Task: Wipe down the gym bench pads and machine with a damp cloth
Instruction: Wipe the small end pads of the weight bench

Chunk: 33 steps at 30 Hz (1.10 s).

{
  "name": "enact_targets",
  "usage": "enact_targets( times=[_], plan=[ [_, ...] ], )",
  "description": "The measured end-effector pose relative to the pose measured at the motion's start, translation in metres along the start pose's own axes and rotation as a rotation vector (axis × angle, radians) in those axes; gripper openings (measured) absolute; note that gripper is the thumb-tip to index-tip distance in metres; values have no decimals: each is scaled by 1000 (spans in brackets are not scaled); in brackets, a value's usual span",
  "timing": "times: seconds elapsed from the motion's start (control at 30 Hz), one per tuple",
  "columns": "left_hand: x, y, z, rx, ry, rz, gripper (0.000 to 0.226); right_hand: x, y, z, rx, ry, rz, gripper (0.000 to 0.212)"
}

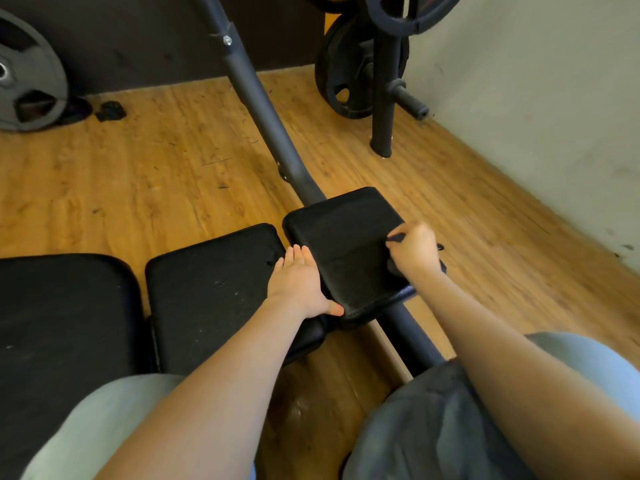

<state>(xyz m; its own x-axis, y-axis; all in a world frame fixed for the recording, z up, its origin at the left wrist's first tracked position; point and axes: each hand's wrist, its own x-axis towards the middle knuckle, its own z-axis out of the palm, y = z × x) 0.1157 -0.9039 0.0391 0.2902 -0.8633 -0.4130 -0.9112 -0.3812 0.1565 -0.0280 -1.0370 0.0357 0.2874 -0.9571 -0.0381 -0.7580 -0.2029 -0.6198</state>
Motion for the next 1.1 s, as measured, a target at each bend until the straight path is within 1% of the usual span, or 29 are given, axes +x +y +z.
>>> enact_targets(
  times=[0.03,0.07,0.1,0.17,0.23,0.27,0.3,0.4,0.47,0.5,0.57,0.67,0.7,0.73,0.77,0.8,0.87,0.9,0.93,0.97,1.03,1.1],
  plan=[
    [0,0,0,2,-2,-2,129,3,5,-6,-4,74,51,15],
    [1,0,-1,5,-5,-4,129,2,5,-5,-33,104,64,12],
    [1,0,-1,9,-8,-5,129,-6,-2,2,-49,89,31,10],
    [1,1,-2,6,-9,-5,129,-28,-23,24,-56,-21,-150,8],
    [0,1,-2,-22,-7,-6,129,-50,-36,49,-139,-150,-401,12],
    [0,0,-2,-33,-3,-3,129,-50,-35,55,-169,-173,-491,15],
    [0,0,-2,-34,2,2,128,-41,-33,54,-172,-147,-503,16],
    [0,-1,-1,-30,12,12,129,1,-14,28,-153,51,-289,16],
    [0,-2,-1,-37,16,9,130,14,-4,16,-205,98,-187,22],
    [0,-2,-1,-37,16,11,130,12,-5,18,-235,93,-175,25],
    [1,-1,0,-34,7,17,130,-9,-18,32,-258,30,-247,25],
    [1,0,0,-35,11,9,129,-38,-32,56,-240,-105,-527,26],
    [1,0,0,-37,11,11,129,-31,-32,57,-243,-121,-579,26],
    [2,-1,1,-40,13,15,129,-14,-29,54,-265,-113,-562,25],
    [1,-1,1,-45,16,15,129,5,-26,50,-290,-83,-489,26],
    [0,-2,2,-53,20,11,130,26,-23,45,-307,-41,-393,26],
    [1,-3,1,-68,24,12,131,57,-21,37,-244,34,-208,25],
    [1,-3,1,-69,25,17,132,62,-26,38,-193,58,-163,23],
    [2,-3,1,-65,25,18,132,59,-34,42,-174,61,-172,23],
    [2,-3,1,-56,22,14,132,51,-40,47,-183,24,-223,25],
    [1,-2,0,-46,12,9,132,18,-45,52,-174,-100,-444,28],
    [2,-1,0,-63,16,9,130,-17,-33,46,-191,-256,-663,32]
  ],
)
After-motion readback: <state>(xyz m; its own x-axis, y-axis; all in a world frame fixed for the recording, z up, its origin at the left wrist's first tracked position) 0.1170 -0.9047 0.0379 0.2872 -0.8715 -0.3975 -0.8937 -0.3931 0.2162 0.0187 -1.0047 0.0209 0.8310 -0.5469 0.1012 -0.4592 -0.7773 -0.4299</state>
